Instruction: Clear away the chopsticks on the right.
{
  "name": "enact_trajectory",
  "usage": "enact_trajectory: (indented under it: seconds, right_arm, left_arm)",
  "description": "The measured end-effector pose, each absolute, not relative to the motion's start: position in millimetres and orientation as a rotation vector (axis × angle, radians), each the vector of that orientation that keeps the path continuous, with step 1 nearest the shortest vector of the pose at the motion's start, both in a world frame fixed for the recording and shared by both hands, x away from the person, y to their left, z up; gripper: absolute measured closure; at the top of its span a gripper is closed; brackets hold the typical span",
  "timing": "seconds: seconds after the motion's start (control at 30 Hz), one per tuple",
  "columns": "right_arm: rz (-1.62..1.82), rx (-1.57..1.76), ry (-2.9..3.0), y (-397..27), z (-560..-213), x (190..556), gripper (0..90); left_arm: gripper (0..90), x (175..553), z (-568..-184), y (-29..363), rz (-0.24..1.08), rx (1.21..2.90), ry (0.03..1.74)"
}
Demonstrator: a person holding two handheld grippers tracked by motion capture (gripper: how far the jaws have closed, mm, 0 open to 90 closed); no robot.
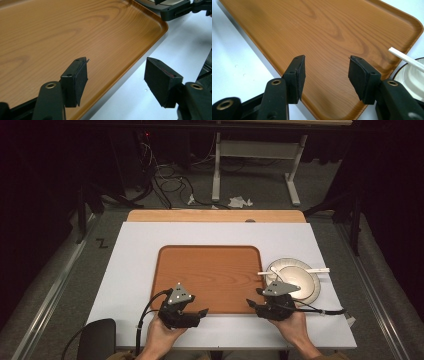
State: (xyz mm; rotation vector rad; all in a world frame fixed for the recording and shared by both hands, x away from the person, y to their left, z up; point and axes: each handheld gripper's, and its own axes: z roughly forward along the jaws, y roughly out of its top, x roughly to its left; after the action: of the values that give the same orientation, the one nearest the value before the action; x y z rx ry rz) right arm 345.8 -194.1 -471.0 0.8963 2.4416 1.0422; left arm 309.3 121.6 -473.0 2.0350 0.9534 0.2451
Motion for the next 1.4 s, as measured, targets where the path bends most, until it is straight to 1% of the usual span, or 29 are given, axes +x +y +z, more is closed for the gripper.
enact_trajectory:
  seconds: [0.17,0.5,0.6,0.8,1.0,1.17,1.4]
  right_arm:
    - [1.052,0.921,2.435,-198,-466,346,50.0]
    - [1.05,0.958,2.393,-214,-458,340,51.0]
    - [1.083,0.957,2.385,-219,-455,333,54.5]
    - [1.085,0.967,2.357,-227,-451,326,57.4]
    - [1.086,1.031,2.282,-244,-444,319,59.3]
    - [1.108,1.122,2.231,-266,-440,320,62.7]
    - [1.107,1.15,2.191,-283,-434,324,65.0]
  left_arm:
    - [35.1,308,-473,120,0.257,2.047,0.942]
    - [35.2,312,-472,117,0.232,2.052,0.921]
    - [35.2,315,-473,113,0.216,2.064,0.903]
    - [35.2,319,-472,109,0.206,2.068,0.879]
    - [35.2,322,-473,104,0.192,2.084,0.858]
    - [35.2,322,-472,103,0.194,2.087,0.854]
    - [35.2,321,-473,105,0.201,2.079,0.873]
